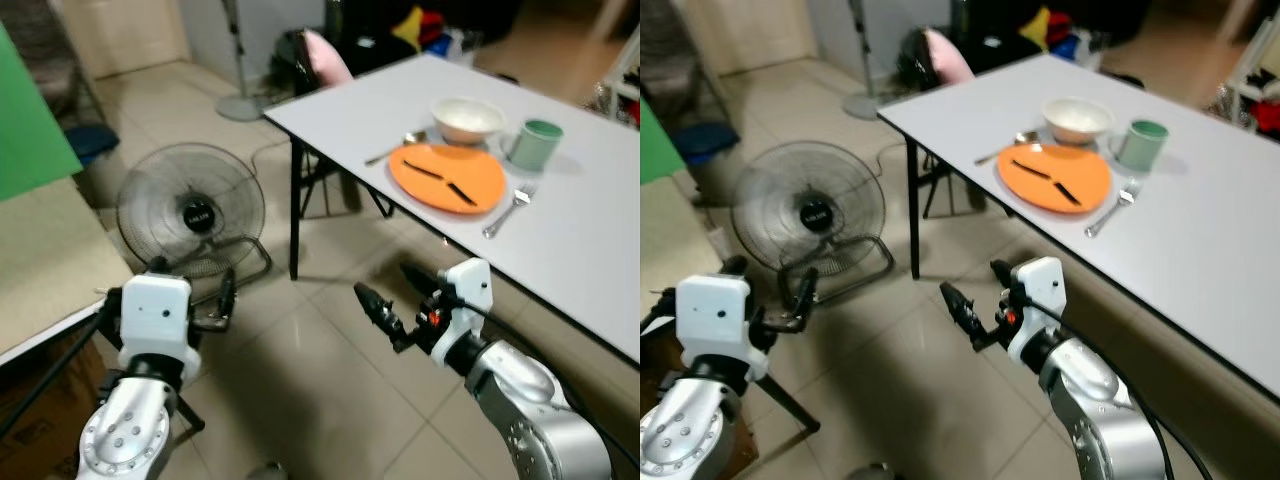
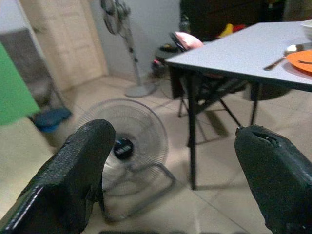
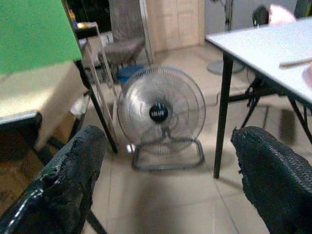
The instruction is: Setting the table
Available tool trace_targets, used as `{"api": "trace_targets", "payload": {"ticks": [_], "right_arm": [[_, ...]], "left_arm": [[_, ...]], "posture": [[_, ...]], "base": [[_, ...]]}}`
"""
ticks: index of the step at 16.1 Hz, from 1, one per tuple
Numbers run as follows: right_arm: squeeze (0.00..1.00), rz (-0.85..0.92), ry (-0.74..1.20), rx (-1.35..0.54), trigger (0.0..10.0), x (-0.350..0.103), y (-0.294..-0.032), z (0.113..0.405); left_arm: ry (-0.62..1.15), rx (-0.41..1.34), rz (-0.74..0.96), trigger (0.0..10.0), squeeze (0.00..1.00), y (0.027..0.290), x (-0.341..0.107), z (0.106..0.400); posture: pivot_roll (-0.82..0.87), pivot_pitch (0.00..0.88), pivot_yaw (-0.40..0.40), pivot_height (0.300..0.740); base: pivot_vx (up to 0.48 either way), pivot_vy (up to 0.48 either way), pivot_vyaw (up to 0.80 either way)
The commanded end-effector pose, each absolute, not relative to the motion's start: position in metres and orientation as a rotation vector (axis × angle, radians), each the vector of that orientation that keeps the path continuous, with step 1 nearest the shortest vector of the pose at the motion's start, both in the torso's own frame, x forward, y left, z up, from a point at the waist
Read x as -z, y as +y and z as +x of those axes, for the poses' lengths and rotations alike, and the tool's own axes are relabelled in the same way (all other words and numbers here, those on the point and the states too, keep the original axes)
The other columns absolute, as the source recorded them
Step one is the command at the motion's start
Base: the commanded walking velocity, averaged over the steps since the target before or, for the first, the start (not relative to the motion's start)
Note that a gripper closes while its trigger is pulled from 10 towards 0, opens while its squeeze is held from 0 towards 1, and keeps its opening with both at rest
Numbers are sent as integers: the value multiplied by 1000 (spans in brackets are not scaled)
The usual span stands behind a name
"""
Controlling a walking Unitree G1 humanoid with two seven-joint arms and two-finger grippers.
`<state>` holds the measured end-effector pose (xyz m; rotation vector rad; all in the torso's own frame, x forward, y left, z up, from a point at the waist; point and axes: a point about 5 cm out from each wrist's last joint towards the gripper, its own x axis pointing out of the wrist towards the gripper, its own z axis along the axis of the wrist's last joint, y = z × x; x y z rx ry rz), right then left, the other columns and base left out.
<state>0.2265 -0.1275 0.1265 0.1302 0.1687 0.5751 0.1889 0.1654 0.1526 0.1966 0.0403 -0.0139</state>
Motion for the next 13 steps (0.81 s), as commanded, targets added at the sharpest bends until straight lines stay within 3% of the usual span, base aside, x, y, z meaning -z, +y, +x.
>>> {"api": "trace_targets", "payload": {"ticks": [1,13], "right_arm": [[0,136,170,-532,10000,-126,-137,228],[0,174,191,-540,10000,-123,-137,224]], "left_arm": [[35,26,202,10000,0,163,-152,189],[2,40,202,10000,0,165,-155,199]], "posture": [[-51,0,26,740],[-88,0,77,740]], "base": [[0,0,800],[0,0,800]]}}
